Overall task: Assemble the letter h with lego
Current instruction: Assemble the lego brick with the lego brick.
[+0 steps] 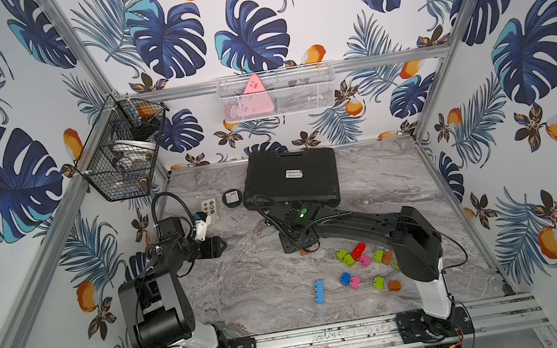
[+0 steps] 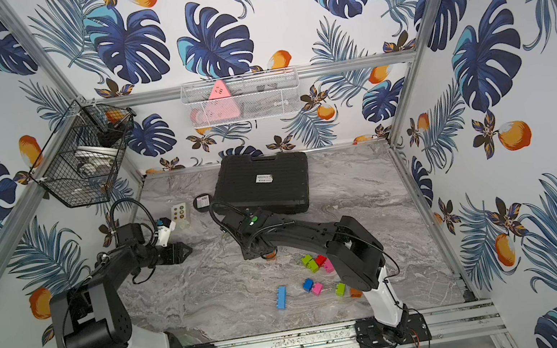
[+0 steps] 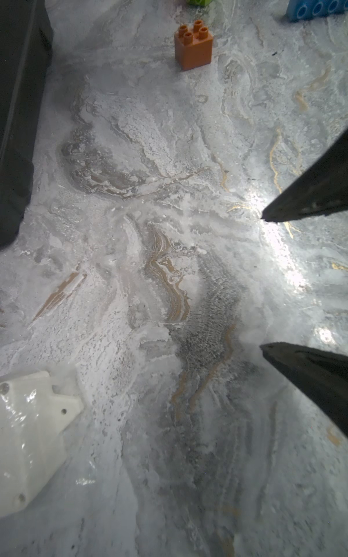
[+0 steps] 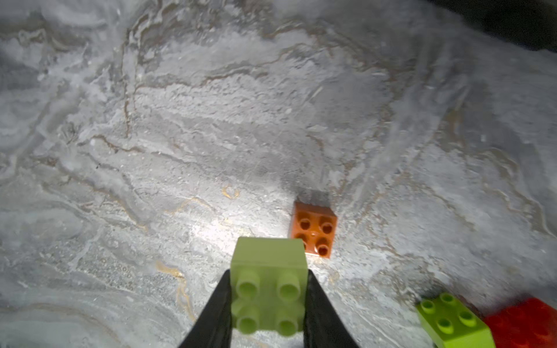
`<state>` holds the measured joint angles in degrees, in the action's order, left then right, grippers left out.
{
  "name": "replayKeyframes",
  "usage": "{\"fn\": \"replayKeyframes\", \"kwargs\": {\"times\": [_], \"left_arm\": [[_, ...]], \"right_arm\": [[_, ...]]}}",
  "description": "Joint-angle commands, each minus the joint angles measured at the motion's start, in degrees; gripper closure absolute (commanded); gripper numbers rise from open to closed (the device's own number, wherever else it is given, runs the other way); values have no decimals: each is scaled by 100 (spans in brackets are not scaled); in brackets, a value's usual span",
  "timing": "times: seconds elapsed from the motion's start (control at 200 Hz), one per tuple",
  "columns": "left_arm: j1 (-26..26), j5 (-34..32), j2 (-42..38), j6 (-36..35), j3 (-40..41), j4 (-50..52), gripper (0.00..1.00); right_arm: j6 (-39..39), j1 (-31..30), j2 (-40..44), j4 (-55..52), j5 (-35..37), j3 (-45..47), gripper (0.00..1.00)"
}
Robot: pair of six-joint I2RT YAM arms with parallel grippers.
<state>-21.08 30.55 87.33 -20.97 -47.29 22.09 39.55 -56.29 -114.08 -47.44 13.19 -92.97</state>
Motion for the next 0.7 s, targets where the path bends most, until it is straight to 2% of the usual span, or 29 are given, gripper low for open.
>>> {"fn": "replayKeyframes", "kwargs": {"times": [0.0, 0.696], "left_arm": [[-10, 132, -28, -12, 0, -47, 31], [-15, 189, 10, -73, -17, -3, 31]], "right_arm": [[527, 97, 111, -202, 203, 194, 65], [491, 327, 22, 651, -384, 850, 66]]}}
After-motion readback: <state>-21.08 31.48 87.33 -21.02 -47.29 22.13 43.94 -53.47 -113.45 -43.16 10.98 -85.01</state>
